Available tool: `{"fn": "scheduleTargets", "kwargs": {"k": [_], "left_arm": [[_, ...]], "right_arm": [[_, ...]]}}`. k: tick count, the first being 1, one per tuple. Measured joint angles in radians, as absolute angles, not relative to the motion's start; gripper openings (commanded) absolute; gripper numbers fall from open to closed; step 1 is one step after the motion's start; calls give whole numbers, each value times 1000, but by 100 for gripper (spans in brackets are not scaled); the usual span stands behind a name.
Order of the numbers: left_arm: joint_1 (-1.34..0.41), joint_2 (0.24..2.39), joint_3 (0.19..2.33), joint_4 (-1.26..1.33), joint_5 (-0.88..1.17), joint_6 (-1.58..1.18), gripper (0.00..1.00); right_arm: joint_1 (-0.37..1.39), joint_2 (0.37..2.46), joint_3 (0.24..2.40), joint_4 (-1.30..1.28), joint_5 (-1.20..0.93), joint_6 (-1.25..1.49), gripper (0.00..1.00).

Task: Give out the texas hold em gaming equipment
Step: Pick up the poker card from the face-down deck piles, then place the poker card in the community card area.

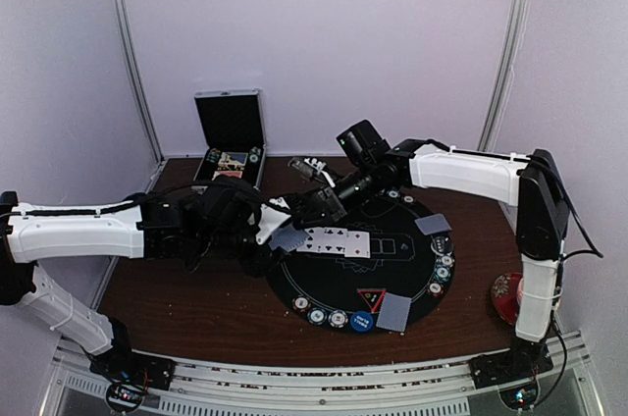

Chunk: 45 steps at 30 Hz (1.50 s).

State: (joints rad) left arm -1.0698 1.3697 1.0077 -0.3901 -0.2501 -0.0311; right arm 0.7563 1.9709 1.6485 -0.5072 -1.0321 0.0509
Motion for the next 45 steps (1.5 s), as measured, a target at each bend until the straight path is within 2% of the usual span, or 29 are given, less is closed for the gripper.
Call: {"fn": "scheduleTargets", "kwargs": {"k": [2,18,37,45], "left_arm": [[-1070,1370,1008,-390,-250,-31,64],[-1070,1370,1008,-363,-249,-31,64],[-1070,1370,1008,-368,-251,-31,64],[-1070,1370,1008,-367,-251,-31,64]], "right_arm": [[756,1969,1649,-510,-1032,47,0],[748,1922,1629,-530,-1011,29,0],[638,1916,1570,-486,-1075,81,0],[541,1876,1566,-633,-1070,-51,0]]}}
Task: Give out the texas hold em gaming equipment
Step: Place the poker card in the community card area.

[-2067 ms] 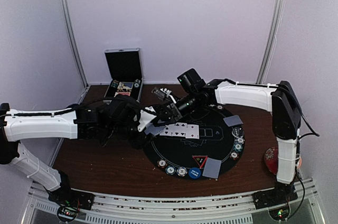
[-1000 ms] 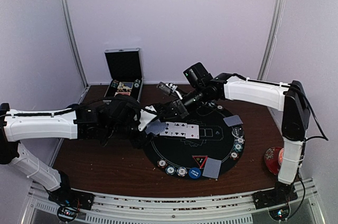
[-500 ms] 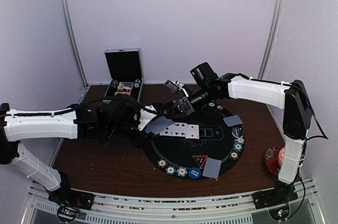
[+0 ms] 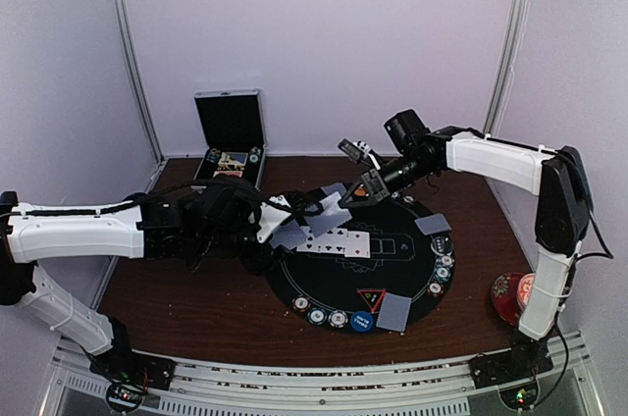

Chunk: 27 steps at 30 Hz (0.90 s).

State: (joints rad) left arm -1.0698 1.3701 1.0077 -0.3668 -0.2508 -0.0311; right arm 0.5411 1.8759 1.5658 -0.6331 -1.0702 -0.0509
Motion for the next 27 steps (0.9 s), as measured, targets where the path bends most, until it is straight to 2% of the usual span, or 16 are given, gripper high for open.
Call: {"fn": "scheduleTargets", "kwargs": {"k": [8,15,21,27], "left_arm": [[-1070,1370,1008,-367,-250,-31,64],[-1070,1377,1008,-367,-250,-31,64],[-1070,1381,1008,-366,-250,-31,64],[-1070,1382,1008,-367,-250,-31,64]], "right_arm": [[460,1818,1569,-907,-950,-318,0],[446,1828,1621,-1147,-702,-562,0],[449,1929,1765,-1273,-513,-734,0],[478,2038,1794,-1317,-373,-856,0]]}}
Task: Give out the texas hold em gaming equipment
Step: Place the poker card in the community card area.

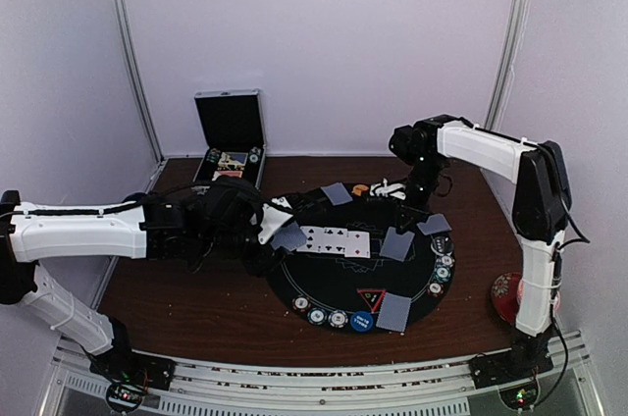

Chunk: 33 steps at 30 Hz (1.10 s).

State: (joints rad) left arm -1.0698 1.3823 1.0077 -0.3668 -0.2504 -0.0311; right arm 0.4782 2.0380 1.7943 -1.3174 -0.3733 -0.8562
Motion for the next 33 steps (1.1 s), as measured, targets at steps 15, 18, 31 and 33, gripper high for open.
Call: {"fn": "scheduleTargets", "kwargs": {"k": [15,18,31,33], "left_arm": [[-1070,1382,1008,-367,-250,-31,64],[-1070,1382,1008,-367,-250,-31,64],[-1070,1382,1008,-367,-250,-31,64],[-1070,1382,1008,-367,-250,-31,64]], "right_arm": [[555,2197,1940,-1346,-231,-947,0],[555,2221,1960,-1340,-203,-946,0],[557,2222,1957,-1234,-131,-935,0],[557,2222,1955,-1212,-128,-934,0]]}}
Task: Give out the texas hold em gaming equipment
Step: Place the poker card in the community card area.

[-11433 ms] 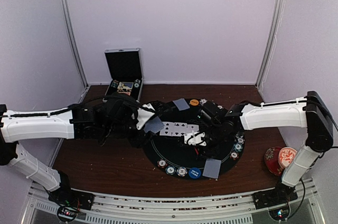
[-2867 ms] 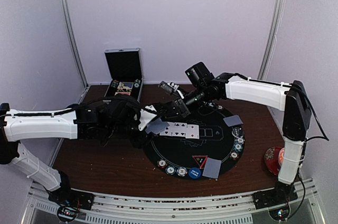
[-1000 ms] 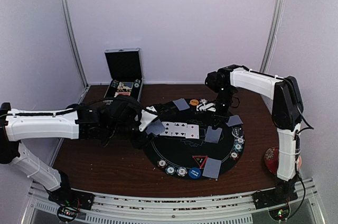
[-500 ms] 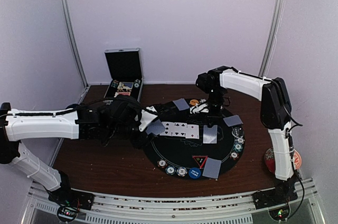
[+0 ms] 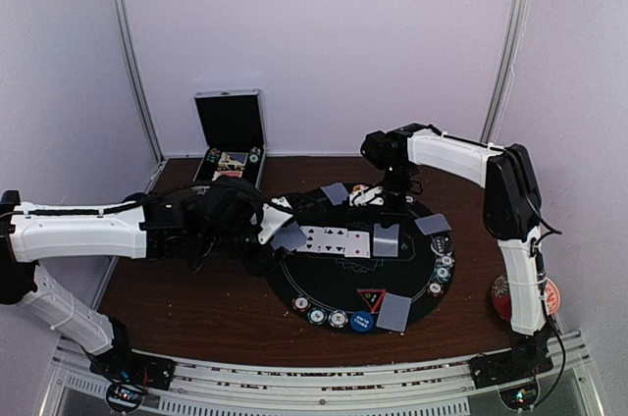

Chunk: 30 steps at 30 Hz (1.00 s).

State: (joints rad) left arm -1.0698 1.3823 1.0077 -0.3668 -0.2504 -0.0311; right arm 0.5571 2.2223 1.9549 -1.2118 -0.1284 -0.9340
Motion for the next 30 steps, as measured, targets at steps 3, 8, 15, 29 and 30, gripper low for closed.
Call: {"fn": "scheduleTargets", "kwargs": {"k": [3,8,15,29,30], "left_arm": [[-1070,1382,1008,-367,-250,-31,64],[-1070,1382,1008,-367,-250,-31,64],[-1070,1382,1008,-367,-250,-31,64],[-1070,1382,1008,-367,-251,-31,64],[-1070,1382,1008,-367,-251,-31,64]], "right_arm": [[557,2222,1954,-1191,-125,-932,0],[564,2224,1948,-1170,-121,-930,0],[567,2243,1923,-1128,-98,-919,4],[568,2255,1904,-1075,-50,-898,26],[569,2255,1904,-1072,-48,-894,28]]}}
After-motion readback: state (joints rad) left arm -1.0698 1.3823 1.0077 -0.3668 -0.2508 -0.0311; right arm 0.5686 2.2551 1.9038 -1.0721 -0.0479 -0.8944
